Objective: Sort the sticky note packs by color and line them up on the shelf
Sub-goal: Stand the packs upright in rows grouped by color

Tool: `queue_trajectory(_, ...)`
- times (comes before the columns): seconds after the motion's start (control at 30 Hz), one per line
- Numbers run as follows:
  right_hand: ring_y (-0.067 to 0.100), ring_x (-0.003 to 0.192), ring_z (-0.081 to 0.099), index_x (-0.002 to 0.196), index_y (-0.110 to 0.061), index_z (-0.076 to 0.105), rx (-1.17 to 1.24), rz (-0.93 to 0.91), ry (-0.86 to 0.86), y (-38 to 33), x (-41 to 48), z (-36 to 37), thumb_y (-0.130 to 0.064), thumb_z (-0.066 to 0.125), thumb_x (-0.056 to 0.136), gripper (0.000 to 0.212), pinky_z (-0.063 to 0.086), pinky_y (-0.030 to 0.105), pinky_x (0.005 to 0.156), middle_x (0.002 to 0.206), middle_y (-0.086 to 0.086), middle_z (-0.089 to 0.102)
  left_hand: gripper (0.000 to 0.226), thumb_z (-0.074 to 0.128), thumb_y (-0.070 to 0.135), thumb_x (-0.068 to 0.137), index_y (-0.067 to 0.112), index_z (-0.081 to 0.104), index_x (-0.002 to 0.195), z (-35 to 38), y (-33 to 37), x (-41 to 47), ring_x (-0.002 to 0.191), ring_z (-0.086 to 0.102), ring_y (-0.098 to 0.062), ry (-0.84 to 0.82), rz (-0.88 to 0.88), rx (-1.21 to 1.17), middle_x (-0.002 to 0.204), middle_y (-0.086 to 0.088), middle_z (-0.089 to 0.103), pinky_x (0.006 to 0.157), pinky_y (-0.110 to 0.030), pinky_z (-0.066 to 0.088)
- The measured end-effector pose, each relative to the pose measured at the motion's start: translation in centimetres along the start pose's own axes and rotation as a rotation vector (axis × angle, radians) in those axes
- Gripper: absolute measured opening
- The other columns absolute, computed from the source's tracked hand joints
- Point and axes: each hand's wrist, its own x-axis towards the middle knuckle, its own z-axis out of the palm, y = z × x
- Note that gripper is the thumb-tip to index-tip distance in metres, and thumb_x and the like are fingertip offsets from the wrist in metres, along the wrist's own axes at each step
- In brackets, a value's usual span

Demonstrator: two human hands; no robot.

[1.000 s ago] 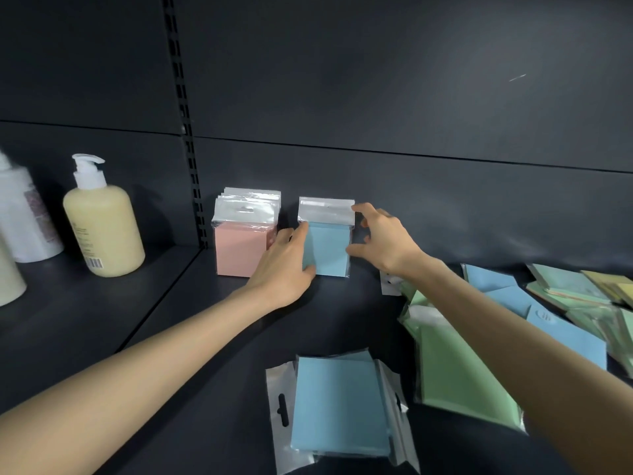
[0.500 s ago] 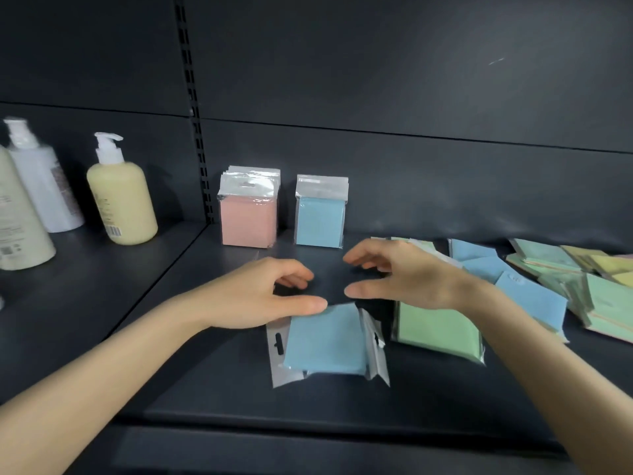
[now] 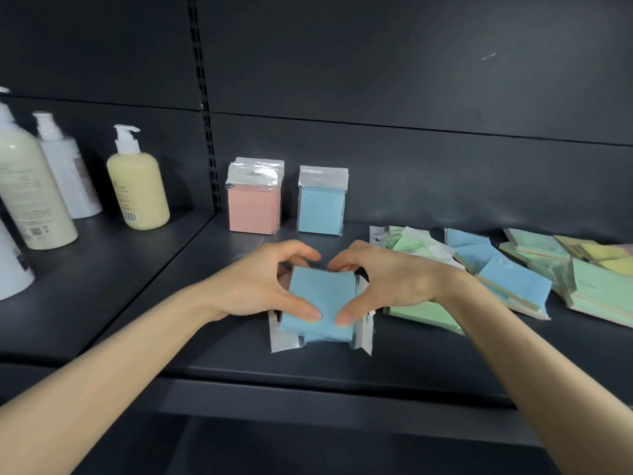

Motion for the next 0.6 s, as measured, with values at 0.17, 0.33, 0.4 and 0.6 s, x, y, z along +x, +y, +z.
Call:
queue_trajectory(0.17,0.016,0.092,0.060,0.103,-0.019,0.056,0.302,-0.033,0.177,0.5,1.0,0.1,-0.024,0.084,0.066,0.047,0.049,0.028,0.082,0.100,-0.002,0.062,0.072,0.089,0.008,0.057,0.035,0.056,0.116,-0.1,0.3,0.0,0.106,0.060,-0.008,0.228,0.093,-0.174,0.114,0.009,0.060,0.086,-0.019,0.051)
queue_trajectory(0.33,0.009,0.077,0.064,0.094,-0.023,0.057,0.623,-0.087,0.418,0.9,2.2,-0.1,-0.008,0.080,0.071,0.035,0.052,0.022,0.067,0.088,-0.009,0.067,0.064,0.083,0.006,0.065,0.021,0.051,0.119,-0.5,-0.2,1.4,0.101,0.065,-0.011,0.327,-0.044,-0.492,0.109,0.002,0.067,0.081,-0.022,0.053)
queue_trajectory(0.4,0.010,0.077,0.064,0.094,-0.021,0.055,0.699,-0.066,0.492,1.2,2.8,-0.1,-0.006,0.079,0.072,0.035,0.053,0.023,0.067,0.089,-0.007,0.066,0.054,0.079,0.002,0.070,0.016,0.055,0.117,-0.4,-0.4,1.7,0.100,0.067,-0.016,0.265,-0.062,-0.531,0.108,-0.002,0.070,0.081,-0.026,0.055)
queue_trajectory(0.6,0.023,0.083,0.069,0.107,-0.008,0.052,0.954,-0.019,0.518,2.0,4.2,-1.6,-0.002,0.075,0.076,0.039,0.057,0.037,0.075,0.097,0.007,0.069,0.045,0.075,-0.007,0.071,0.012,0.065,0.110,-1.7,0.0,3.5,0.086,0.071,-0.016,0.271,-0.075,-0.584,0.097,-0.005,0.073,0.062,-0.024,0.054)
